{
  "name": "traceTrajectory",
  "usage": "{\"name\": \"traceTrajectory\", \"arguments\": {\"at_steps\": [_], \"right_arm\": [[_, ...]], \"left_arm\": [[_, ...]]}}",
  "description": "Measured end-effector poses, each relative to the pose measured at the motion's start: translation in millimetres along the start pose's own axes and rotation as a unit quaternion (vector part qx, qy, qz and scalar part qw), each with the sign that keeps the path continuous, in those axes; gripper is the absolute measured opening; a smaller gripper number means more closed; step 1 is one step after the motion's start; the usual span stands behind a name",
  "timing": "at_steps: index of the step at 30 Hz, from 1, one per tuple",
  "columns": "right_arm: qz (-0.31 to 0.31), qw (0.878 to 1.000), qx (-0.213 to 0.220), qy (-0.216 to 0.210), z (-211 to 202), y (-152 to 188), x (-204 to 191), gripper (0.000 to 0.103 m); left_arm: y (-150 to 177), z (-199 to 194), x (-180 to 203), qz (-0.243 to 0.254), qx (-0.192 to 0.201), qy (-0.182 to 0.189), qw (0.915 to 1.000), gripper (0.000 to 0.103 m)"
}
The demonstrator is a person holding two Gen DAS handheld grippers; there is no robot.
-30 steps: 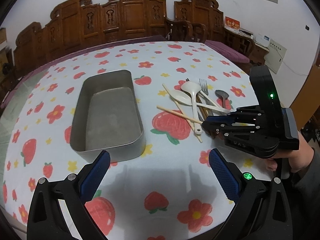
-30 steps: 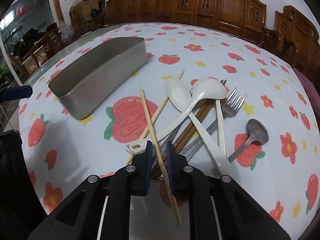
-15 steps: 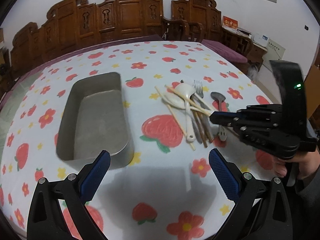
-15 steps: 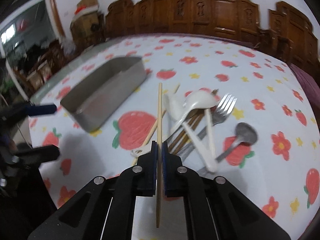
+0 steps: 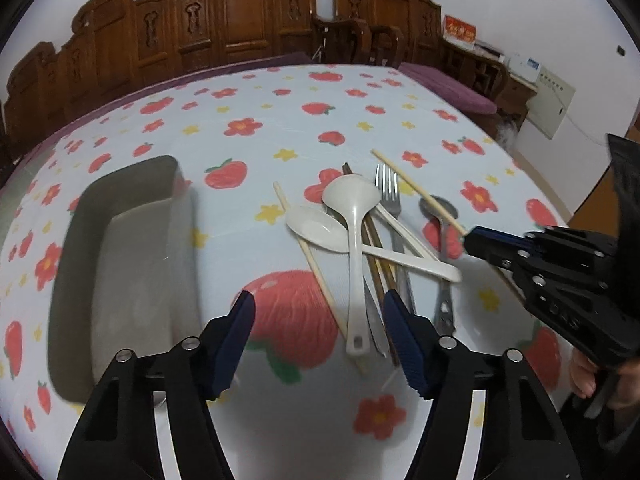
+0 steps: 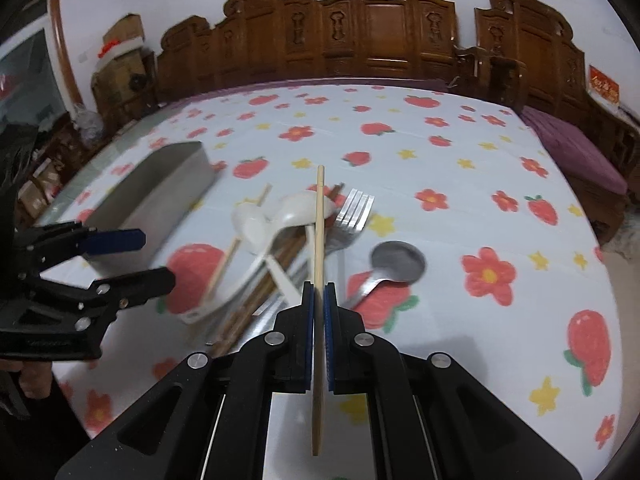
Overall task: Organize utensils
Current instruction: 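Grasp a second wooden chopstick with the left tool while the right tool holds its chopstick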
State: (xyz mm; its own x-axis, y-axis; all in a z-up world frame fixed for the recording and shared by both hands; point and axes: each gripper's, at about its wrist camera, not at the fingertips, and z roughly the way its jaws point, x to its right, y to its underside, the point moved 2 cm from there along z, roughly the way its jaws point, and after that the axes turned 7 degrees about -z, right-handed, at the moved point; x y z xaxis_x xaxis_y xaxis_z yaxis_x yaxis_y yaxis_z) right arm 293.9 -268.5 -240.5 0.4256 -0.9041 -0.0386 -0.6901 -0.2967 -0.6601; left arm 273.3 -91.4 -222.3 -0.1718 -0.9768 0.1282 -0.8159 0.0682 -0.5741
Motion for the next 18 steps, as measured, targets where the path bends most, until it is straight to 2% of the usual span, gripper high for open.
{"name": "traceTrajectory", "arguments": {"at_steps": [2,7,8,9,11,16,18], "right_arm": [[0.011,1.0,0.002,-0.001,0.9,-0.3,6.8,0.006],[0.016,1.0,0.001,0.017,2.0,-1.0,15.2,0.006],[0.017,1.0,0.0,0.019,2.7,-1.0,16.0,0.006],[0.018,1.0,-0.001,0.02,3.2,-1.0,16.3,0.006],[0.017,1.0,0.0,0.021,3.1,-1.1,15.9,0.006],[0.017,1.0,0.001,0.019,3.5,-2.7,14.1,0.006],[0.016,1.0,-0.001,0.02,3.0,-2.8,12.1,0.006]], "left_arm": [[-3.0,9.5,-0.4,-0.004,-0.007,-0.004,1.0,0.055],[-10.7,31.3,0.4,-0.005,-0.019,-0.017,0.9997,0.047],[-11.9,35.9,0.2,-0.008,-0.023,-0.016,0.9996,0.042],[-12.2,39.7,-1.1,-0.013,-0.027,-0.016,0.9994,0.033],[-13.3,47.2,-3.5,-0.025,-0.04,-0.017,0.9987,0.025],[-9.2,52.8,-6.5,-0.025,-0.048,-0.028,0.9982,0.021],[-8.5,51.7,-7.4,-0.022,-0.05,-0.033,0.9979,0.006]]}}
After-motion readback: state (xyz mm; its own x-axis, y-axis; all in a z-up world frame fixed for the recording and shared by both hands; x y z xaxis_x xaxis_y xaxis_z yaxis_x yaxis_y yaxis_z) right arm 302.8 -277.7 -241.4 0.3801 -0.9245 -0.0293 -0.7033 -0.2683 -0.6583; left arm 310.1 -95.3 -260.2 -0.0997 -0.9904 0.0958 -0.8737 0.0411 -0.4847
